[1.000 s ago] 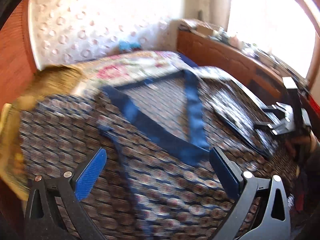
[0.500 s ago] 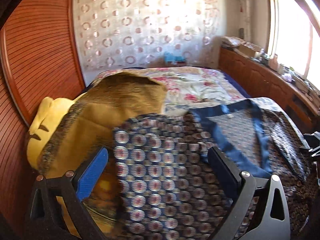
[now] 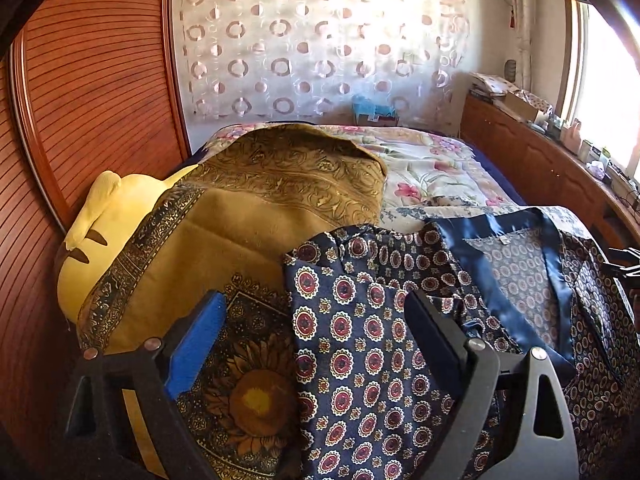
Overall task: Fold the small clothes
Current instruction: 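Grasp the shirt's folded edge near the collar with the left gripper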
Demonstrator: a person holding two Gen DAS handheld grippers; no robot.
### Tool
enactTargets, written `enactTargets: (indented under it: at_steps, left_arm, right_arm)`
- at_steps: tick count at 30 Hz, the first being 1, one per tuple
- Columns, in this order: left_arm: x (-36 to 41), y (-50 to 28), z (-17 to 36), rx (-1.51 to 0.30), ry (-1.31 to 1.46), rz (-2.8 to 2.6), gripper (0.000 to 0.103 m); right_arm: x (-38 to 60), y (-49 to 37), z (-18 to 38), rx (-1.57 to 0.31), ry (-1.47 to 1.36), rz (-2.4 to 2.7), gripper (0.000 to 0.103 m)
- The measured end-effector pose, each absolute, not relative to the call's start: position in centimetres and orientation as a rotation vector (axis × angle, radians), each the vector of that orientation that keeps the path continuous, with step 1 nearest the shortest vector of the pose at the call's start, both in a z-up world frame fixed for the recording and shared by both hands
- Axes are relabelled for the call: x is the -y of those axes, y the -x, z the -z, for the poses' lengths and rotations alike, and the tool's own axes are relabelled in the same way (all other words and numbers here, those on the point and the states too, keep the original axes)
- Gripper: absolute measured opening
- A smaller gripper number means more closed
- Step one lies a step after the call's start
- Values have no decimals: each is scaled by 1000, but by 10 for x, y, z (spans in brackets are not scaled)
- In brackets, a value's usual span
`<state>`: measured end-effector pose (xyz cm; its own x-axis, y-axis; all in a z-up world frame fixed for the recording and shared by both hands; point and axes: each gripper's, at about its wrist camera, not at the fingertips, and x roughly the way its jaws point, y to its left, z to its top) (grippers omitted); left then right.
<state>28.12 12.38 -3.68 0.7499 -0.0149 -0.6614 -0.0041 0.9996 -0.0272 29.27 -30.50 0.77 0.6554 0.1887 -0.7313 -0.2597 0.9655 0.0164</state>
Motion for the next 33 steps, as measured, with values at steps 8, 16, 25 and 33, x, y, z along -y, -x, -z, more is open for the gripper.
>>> enactTargets:
  at_steps: [8,16,25,33]
  left_arm:
    - [-128,-287,37,-738,40,3,71]
    - [-128,-291,41,-755,40,3,53]
    - [-129,-290,41,-750,40,5,39]
    - [-127,-292,44,-755,26,-17,39]
  right_arm:
    - [298,-316,6,-854,132,-256,98]
    - [299,-317,6,-838,131,-255,99]
    - [298,-314,7,-833,131,-254,99]
    - [298,-314,7,-833,132,-255,99]
